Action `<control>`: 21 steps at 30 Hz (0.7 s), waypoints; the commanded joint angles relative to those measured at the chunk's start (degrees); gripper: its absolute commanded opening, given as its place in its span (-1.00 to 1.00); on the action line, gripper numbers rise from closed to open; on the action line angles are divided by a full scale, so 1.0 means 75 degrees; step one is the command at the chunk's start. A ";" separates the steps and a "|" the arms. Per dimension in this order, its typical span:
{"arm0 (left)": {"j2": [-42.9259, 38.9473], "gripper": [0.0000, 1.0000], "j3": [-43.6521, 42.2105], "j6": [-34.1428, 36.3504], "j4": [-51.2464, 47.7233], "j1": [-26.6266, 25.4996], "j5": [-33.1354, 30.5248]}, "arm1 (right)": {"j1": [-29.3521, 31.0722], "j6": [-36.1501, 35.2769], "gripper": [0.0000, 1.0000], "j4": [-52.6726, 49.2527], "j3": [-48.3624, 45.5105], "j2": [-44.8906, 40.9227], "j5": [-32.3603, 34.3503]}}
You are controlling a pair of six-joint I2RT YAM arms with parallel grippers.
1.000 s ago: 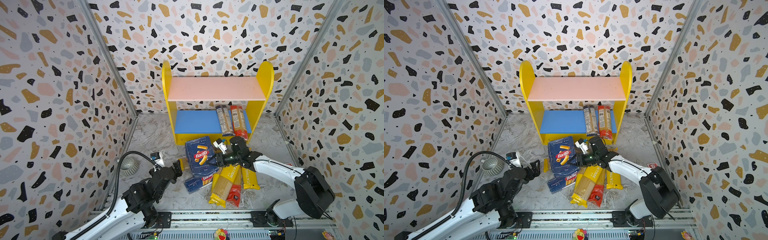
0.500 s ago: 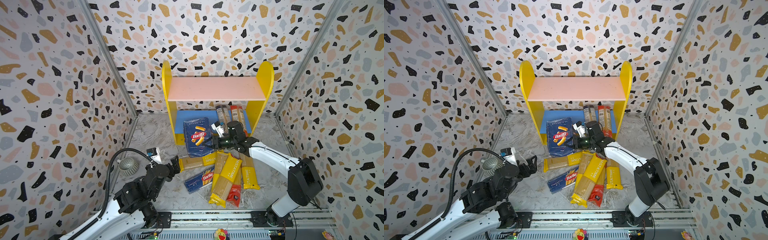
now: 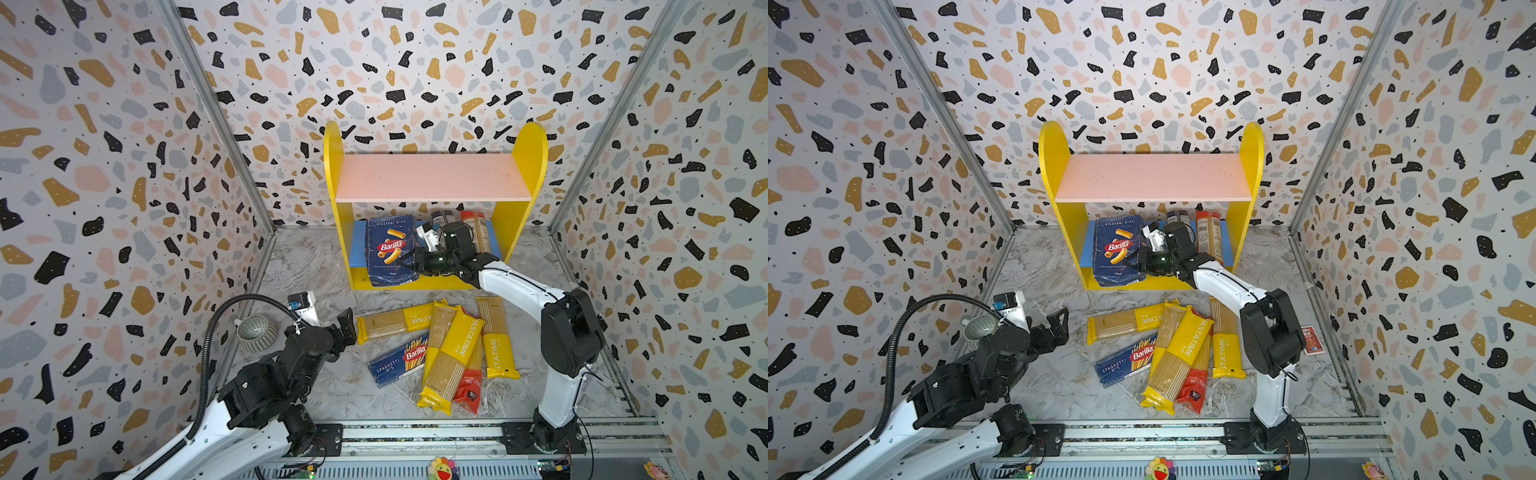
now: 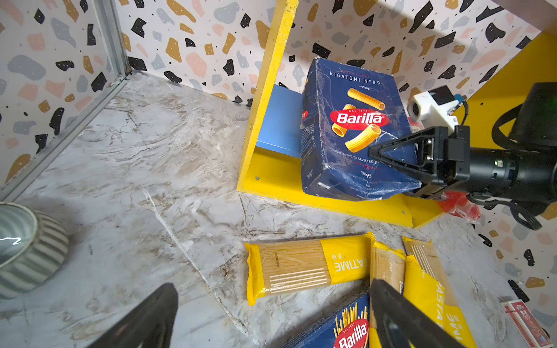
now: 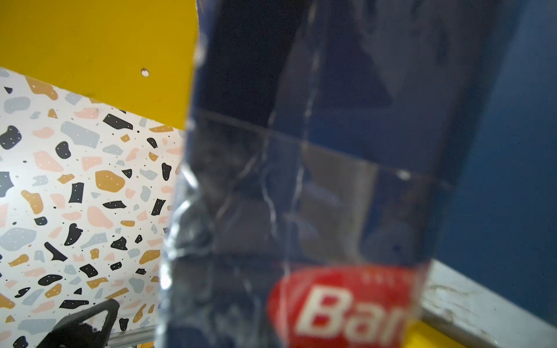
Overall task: Place and organize the pasta boxes and bags onto the shelf
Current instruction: 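Carry the Rigatoni box with the right gripper onto the blue shelf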
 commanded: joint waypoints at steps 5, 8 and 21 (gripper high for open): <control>0.0121 0.99 0.0339 0.0261 -0.0082 -0.0017 -0.0259 | 0.0030 0.0201 -0.20 0.1233 0.1827 0.0553 -0.0144; 0.0124 0.99 0.0338 0.0267 -0.0088 -0.0022 -0.0295 | 0.0043 0.0202 -0.18 0.1039 0.2359 0.0942 0.0016; 0.0064 0.99 0.0365 0.0280 -0.0259 -0.0015 -0.0474 | 0.0135 -0.0097 0.67 -0.0069 0.4128 0.2101 -0.0093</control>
